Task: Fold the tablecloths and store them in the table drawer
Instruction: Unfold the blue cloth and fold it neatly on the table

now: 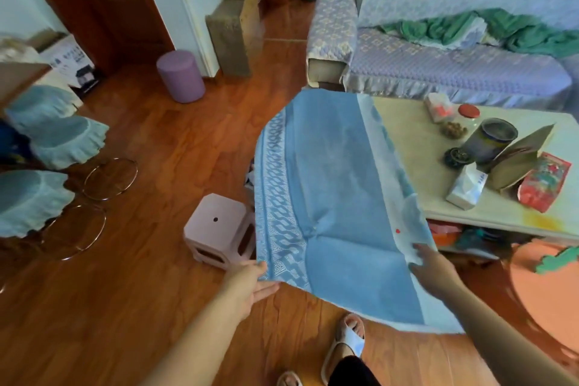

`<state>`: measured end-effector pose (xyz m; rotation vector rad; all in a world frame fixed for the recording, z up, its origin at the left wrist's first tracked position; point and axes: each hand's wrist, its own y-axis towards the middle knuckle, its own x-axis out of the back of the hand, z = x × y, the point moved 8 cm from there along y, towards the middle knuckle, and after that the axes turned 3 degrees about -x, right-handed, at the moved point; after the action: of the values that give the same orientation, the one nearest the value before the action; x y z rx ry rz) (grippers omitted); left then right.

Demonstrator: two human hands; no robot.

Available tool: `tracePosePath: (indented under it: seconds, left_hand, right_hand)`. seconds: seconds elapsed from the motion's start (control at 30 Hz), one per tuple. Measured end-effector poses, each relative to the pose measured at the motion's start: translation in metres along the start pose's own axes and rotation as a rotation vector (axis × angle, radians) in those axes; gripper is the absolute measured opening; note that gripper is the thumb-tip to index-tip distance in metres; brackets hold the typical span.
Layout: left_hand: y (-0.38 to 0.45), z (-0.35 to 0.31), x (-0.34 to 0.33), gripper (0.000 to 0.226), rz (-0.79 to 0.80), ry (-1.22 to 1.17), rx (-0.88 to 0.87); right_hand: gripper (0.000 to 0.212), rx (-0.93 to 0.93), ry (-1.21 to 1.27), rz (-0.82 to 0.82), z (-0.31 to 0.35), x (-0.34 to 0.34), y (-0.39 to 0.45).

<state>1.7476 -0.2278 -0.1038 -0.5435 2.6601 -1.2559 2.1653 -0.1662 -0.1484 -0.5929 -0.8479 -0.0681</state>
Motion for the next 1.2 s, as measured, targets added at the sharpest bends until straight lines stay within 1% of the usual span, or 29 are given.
tracePosePath:
  seconds: [0.03, 0.07, 0.1, 0.13, 0.17, 0.2, 0.27, 0.37, 0.43, 0.47, 0.5, 0.53, 0.57, 0.63, 0.67, 0.73, 0.8, 0.87, 0.9, 1.0, 1.03, 1.1, 1.13, 1.17, 1.2]
  left_hand:
    - [-0.009, -0.002, -0.022, 0.017, 0.043, 0.033, -0.028]
    - [-0.019, -0.003, -0.042, 0.013, 0.061, 0.028, -0.042]
    - [-0.026, -0.007, -0.061, 0.011, 0.066, 0.007, -0.068]
    - [-0.033, -0.014, -0.078, 0.011, 0.066, 0.001, -0.099]
    - [-0.035, -0.021, -0.093, 0.014, 0.068, 0.0, -0.134]
    - [-0.039, -0.03, -0.106, 0.016, 0.072, 0.012, -0.176]
    - [-0.051, -0.057, -0.128, 0.016, 0.095, 0.09, -0.302]
    - [-0.068, -0.097, -0.151, 0.022, 0.189, 0.359, -0.492]
    - [-0.069, -0.119, -0.153, 0.018, 0.219, 0.4, -0.584]
    - [-0.061, -0.13, -0.148, 0.013, 0.173, 0.426, -0.649]
    - [-0.049, -0.141, -0.144, 0.017, 0.122, 0.487, -0.704]
    - [-0.032, -0.15, -0.141, 0.03, 0.085, 0.557, -0.729]
    - [-0.015, -0.161, -0.142, 0.044, 0.064, 0.604, -0.749]
    - [0.014, -0.19, -0.154, 0.066, 0.048, 0.694, -0.801]
    - [0.025, -0.212, -0.168, 0.076, 0.043, 0.743, -0.86]
    - [0.04, -0.253, -0.19, 0.088, 0.019, 0.82, -0.98]
    - [0.064, -0.299, -0.214, 0.095, 0.061, 0.858, -1.08]
    - [0.088, -0.349, -0.238, 0.1, 0.153, 0.934, -1.173]
    - [0.1, -0.373, -0.252, 0.103, 0.226, 0.998, -1.219]
    - [0.114, -0.432, -0.291, 0.113, 0.558, 1.175, -1.344]
    - [0.114, -0.447, -0.304, 0.112, 0.672, 1.227, -1.366]
    - [0.107, -0.467, -0.327, 0.09, 0.846, 1.325, -1.383]
    - [0.104, -0.472, -0.335, 0.078, 0.908, 1.355, -1.36]
    - [0.102, -0.475, -0.342, 0.066, 0.956, 1.346, -1.342]
    - [0.102, -0.477, -0.346, 0.049, 0.993, 1.292, -1.341]
  right_hand:
    - [0.071, 0.169, 0.006, 0.121, 0.055, -0.025, -0.029]
    - [0.082, 0.378, -0.007, 0.24, 0.111, -0.048, -0.063]
    - [0.089, 0.599, -0.058, 0.253, 0.158, -0.065, -0.094]
    - [0.089, 0.754, -0.082, 0.191, 0.177, -0.077, -0.102]
    - [0.084, 0.856, -0.105, 0.082, 0.193, -0.078, -0.111]
    - [0.076, 0.862, -0.042, 0.005, 0.2, -0.072, -0.11]
    - [0.066, 0.785, 0.072, -0.138, 0.201, -0.044, -0.097]
    - [0.046, 0.663, 0.12, -0.292, 0.197, 0.004, -0.077]
    - [0.034, 0.496, 0.189, -0.309, 0.188, 0.038, -0.057]
    - [0.028, 0.42, 0.219, -0.305, 0.187, 0.055, -0.05]
    - [0.024, 0.387, 0.256, -0.302, 0.188, 0.072, -0.045]
    - [0.023, 0.382, 0.286, -0.312, 0.191, 0.092, -0.043]
    - [0.028, 0.402, 0.296, -0.322, 0.198, 0.112, -0.042]
    - [0.039, 0.459, 0.244, -0.372, 0.219, 0.152, -0.045]
    - [0.042, 0.483, 0.201, -0.416, 0.231, 0.172, -0.045]
    - [0.047, 0.54, 0.128, -0.485, 0.257, 0.204, -0.052]
    - [0.047, 0.6, 0.054, -0.572, 0.287, 0.233, -0.061]
    - [0.042, 0.641, 0.014, -0.65, 0.313, 0.259, -0.07]
    - [0.041, 0.639, -0.002, -0.689, 0.323, 0.27, -0.072]
    - [0.04, 0.586, 0.019, -0.783, 0.344, 0.295, -0.066]
    - [0.042, 0.553, 0.036, -0.812, 0.348, 0.301, -0.06]
    - [0.054, 0.451, 0.093, -0.881, 0.352, 0.313, -0.05]
    - [0.054, 0.417, 0.135, -0.915, 0.356, 0.318, -0.046]
    - [0.047, 0.389, 0.174, -0.949, 0.362, 0.324, -0.044]
    - [0.039, 0.373, 0.192, -0.987, 0.37, 0.328, -0.044]
